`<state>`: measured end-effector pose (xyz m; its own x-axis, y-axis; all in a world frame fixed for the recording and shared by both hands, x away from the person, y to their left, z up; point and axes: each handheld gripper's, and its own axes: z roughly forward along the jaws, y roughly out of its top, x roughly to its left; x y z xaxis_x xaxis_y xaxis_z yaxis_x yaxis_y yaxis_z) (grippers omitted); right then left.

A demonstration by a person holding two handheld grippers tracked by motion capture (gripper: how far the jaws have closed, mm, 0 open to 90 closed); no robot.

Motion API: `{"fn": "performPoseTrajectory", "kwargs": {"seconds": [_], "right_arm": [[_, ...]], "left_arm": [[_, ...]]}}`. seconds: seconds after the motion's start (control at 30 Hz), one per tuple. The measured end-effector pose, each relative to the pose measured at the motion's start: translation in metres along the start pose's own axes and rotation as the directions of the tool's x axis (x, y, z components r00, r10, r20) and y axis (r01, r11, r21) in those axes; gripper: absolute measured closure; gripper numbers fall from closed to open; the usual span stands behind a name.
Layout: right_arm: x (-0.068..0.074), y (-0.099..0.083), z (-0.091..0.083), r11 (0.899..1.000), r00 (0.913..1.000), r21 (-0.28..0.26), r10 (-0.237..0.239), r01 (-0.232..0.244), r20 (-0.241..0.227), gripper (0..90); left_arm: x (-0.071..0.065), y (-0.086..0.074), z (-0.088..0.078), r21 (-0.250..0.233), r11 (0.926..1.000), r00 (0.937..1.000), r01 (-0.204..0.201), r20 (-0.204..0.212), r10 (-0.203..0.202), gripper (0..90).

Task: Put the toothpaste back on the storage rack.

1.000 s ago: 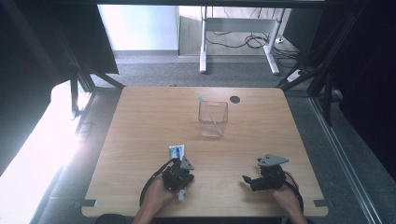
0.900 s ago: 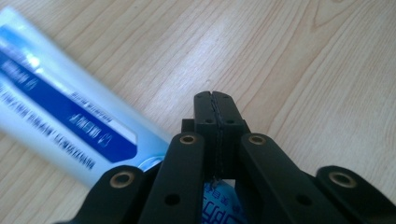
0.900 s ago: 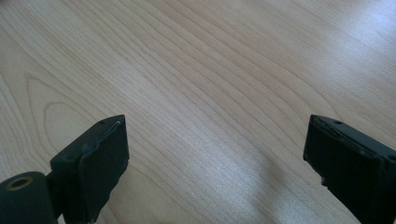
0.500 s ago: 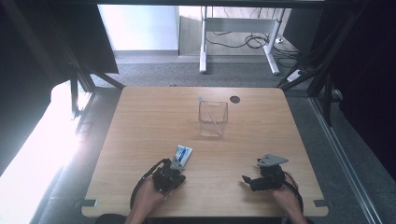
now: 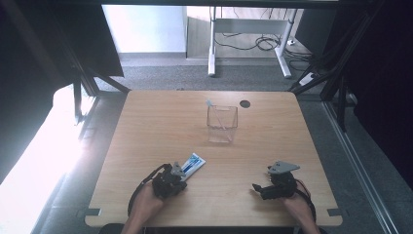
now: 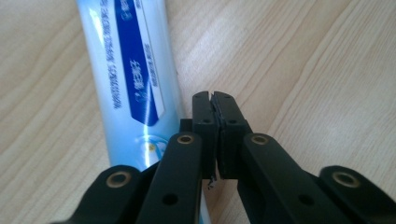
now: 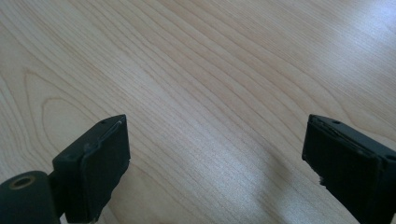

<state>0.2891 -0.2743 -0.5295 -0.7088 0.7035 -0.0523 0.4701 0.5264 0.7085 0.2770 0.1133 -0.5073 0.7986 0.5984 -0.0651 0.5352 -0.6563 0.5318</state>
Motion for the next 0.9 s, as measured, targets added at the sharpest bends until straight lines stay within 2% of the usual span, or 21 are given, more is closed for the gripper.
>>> {"fn": "performPoseTrajectory", "kwargs": {"seconds": [0.2,0.33,0.43,0.53,0.9], "right_arm": [[0.000,0.000,-0.001,1.000,1.0000,-0.005,0.000,0.000,0.002,7.8],[0.000,0.000,-0.001,1.000,1.0000,-0.008,0.000,0.000,0.004,7.8],[0.000,0.000,-0.001,1.000,1.0000,-0.009,-0.001,0.001,0.004,7.8],[0.000,0.000,-0.001,1.000,1.0000,-0.008,0.000,0.000,0.001,7.8],[0.000,0.001,-0.002,1.000,1.0000,-0.011,-0.003,0.003,0.002,7.9]], "left_arm": [[0.008,0.010,-0.015,-0.017,0.9997,0.9995,0.020,-0.026,-0.021,80.1],[0.017,0.015,-0.017,0.009,0.9987,0.9982,0.051,-0.032,-0.050,70.6],[0.022,0.018,-0.015,0.032,0.9973,0.9968,0.065,-0.047,-0.064,64.3],[0.028,0.021,-0.011,0.059,0.9936,0.9948,0.097,-0.039,-0.095,58.6],[0.035,0.035,0.010,0.136,0.9763,0.9856,0.168,-0.037,-0.165,48.3]]}}
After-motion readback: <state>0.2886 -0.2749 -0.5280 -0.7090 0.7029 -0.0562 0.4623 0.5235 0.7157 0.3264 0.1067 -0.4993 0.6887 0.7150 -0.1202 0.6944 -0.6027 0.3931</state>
